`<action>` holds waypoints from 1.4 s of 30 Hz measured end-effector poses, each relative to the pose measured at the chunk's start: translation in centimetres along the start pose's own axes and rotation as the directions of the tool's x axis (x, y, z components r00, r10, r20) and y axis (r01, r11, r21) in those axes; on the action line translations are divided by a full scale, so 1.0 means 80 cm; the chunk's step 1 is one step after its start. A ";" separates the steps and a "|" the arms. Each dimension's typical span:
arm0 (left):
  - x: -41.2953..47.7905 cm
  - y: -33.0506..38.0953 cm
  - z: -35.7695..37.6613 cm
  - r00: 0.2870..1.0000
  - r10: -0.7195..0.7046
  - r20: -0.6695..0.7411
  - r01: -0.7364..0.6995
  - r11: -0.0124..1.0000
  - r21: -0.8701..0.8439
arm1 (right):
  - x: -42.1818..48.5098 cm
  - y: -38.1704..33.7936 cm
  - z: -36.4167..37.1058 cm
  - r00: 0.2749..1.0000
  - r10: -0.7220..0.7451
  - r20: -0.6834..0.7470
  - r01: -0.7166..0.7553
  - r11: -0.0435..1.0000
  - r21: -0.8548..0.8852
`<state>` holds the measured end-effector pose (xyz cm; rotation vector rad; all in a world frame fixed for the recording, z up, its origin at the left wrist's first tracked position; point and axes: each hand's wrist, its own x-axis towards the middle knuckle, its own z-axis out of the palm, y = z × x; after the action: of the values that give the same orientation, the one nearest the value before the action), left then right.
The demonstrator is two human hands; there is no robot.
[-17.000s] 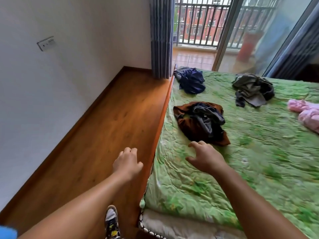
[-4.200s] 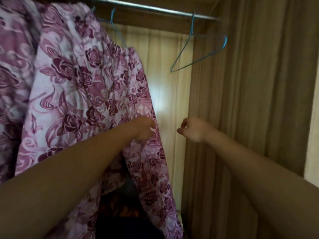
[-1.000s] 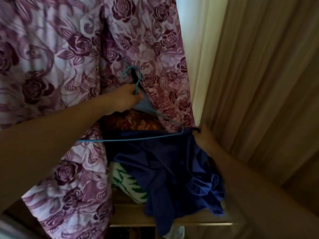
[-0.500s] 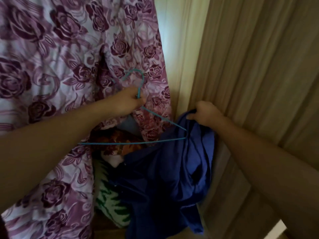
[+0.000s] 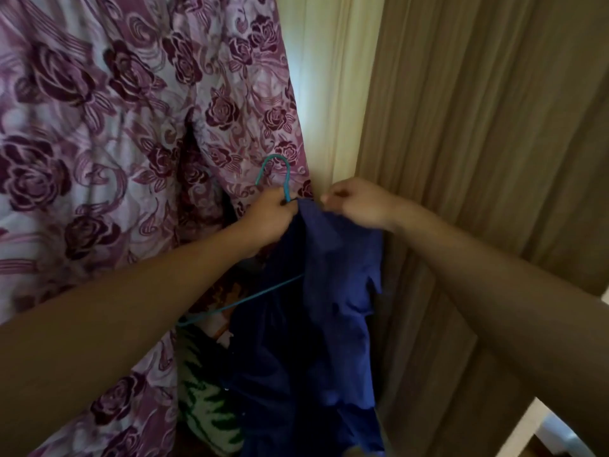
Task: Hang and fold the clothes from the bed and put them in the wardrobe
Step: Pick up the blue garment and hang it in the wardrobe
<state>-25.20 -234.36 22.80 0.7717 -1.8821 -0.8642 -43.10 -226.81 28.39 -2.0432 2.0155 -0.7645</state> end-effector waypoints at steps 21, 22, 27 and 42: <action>-0.025 -0.036 -0.120 0.569 -0.209 0.795 0.644 0.714 -0.273 | -0.014 0.004 -0.008 0.837 -0.361 -0.411 0.344 0.932 -0.118; -0.031 -0.042 -0.117 0.591 -0.250 0.767 0.595 0.777 -0.205 | -0.013 0.003 -0.011 0.832 -0.356 -0.426 0.344 0.933 -0.106; -0.066 -0.055 -0.090 0.558 -0.361 0.747 0.461 0.884 0.083 | -0.008 -0.009 -0.022 0.798 -0.328 -0.506 0.348 0.936 -0.057; -0.014 -0.022 -0.175 0.964 -0.258 0.065 0.262 0.878 -0.402 | -0.023 -0.015 -0.050 0.839 -0.315 -0.444 0.285 0.949 -0.135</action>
<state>-11.89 -238.01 25.78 0.7652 -1.5451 -1.3810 -43.80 -224.00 31.97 -2.4356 1.9662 -1.3833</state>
